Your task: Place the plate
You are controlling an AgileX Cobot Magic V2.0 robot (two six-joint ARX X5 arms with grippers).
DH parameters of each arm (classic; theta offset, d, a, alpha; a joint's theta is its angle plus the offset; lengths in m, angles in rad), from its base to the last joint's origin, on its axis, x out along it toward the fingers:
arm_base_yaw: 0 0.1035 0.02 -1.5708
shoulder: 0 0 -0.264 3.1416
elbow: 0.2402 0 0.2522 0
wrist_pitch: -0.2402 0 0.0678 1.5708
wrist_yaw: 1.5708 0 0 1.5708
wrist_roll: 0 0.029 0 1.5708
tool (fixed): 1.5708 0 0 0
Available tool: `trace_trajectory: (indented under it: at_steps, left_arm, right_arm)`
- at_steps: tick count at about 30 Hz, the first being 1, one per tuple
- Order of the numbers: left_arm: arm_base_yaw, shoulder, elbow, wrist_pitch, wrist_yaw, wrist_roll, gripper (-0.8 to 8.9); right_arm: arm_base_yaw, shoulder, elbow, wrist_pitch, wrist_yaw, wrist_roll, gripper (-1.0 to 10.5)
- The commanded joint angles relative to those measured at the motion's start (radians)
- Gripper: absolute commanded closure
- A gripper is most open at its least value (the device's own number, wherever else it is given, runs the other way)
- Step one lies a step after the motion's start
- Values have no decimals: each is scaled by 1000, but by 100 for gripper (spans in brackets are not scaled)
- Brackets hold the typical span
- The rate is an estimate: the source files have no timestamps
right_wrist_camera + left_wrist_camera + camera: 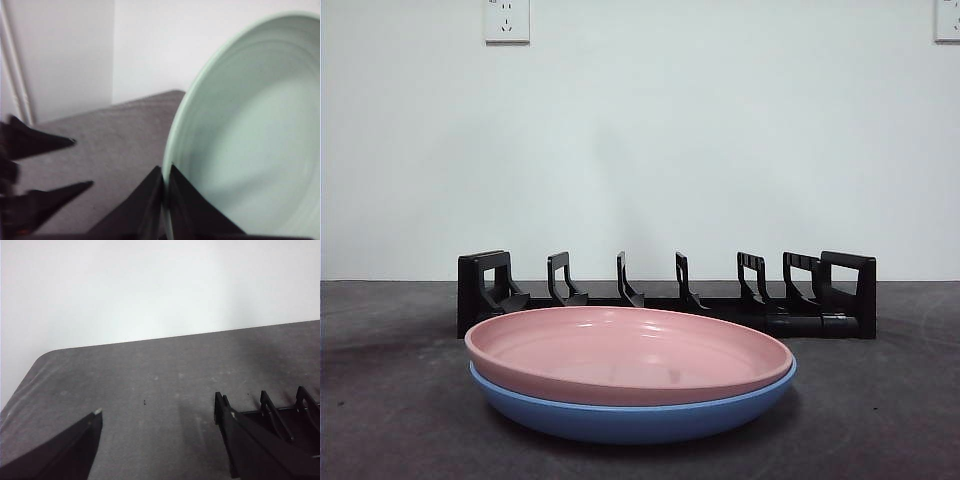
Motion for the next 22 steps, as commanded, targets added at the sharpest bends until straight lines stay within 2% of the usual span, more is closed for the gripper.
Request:
trace_trajectory:
  at_steps: [1,5,13,19,22]
  left_arm:
    - [-2,2,17,10,-5,-4,430]
    - [-2,-1,17,10,-5,-4,430]
    - [-2,-1,17,11,-5,-4,430]
    - [-2,-1,17,10,-5,-4,430]
    - [-2,-1,17,11,-5,-4,430]
  right_arm:
    - [3,-12,-99,85,-20,-21,933]
    - [2,-53,-300,170,-22,-23,933]
    - [17,-87,-550,149,-11,-39,933]
    - [48,-199,-821,311,7,-35,933]
    - [53,-255,-929,327,17,-23,933]
